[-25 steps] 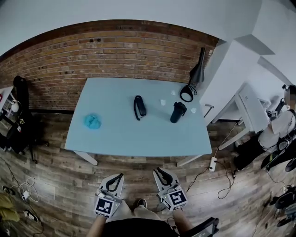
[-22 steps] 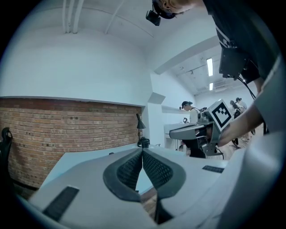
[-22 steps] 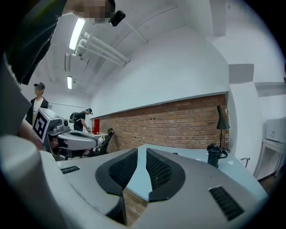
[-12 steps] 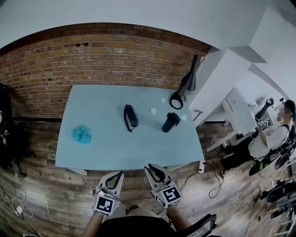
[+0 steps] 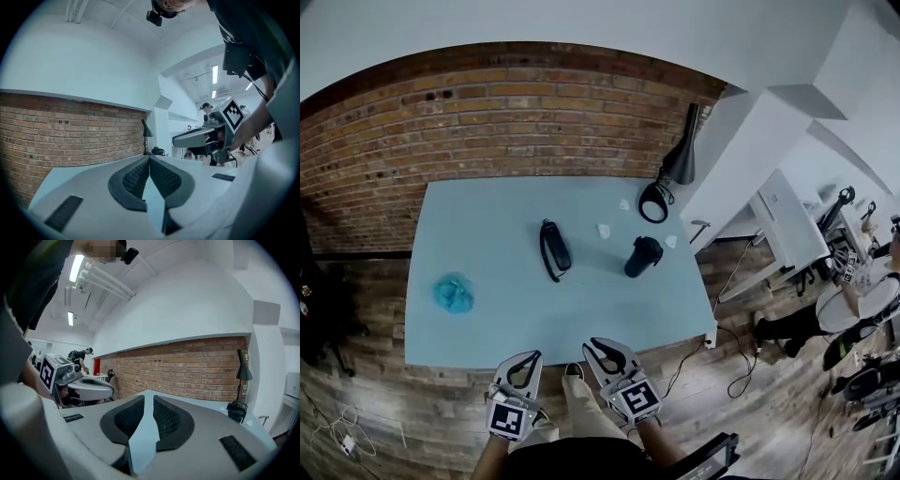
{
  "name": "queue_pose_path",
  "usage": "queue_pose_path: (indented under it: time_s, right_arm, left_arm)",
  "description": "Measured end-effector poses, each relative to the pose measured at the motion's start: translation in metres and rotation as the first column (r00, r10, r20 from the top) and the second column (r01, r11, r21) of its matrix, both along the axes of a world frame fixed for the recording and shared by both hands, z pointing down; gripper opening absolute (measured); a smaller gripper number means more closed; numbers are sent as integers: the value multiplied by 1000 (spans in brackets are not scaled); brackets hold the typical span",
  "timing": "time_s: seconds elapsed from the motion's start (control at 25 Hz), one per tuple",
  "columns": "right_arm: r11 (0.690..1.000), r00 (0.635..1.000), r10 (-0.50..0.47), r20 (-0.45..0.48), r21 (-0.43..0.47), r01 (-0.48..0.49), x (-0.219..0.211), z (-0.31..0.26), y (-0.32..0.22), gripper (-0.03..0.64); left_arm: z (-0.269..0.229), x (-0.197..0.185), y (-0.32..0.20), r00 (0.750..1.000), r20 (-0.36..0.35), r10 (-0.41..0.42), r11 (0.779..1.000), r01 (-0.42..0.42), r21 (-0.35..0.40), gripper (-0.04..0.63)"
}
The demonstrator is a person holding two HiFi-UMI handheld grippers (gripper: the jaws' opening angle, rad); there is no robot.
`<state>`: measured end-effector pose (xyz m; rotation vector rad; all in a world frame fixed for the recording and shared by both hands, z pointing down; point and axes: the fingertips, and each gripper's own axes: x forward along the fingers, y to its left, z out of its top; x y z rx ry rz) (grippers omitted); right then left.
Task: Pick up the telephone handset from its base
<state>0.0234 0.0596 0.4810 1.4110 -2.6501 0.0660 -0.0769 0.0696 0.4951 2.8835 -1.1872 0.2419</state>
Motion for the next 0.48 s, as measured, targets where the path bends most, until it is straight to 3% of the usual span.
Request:
queue_pose_path:
  time_s: [0.36, 0.48]
  right_arm:
    - [998, 995, -47, 83, -28, 49, 48, 9, -104, 63]
    - [997, 996, -53, 73, -43, 56, 59, 17, -133, 63]
  left_arm:
    - [-4, 50, -87, 997, -9, -79, 989, 77, -123, -2]
    - [-7, 59, -109, 996, 3, -91, 990, 91, -104, -2]
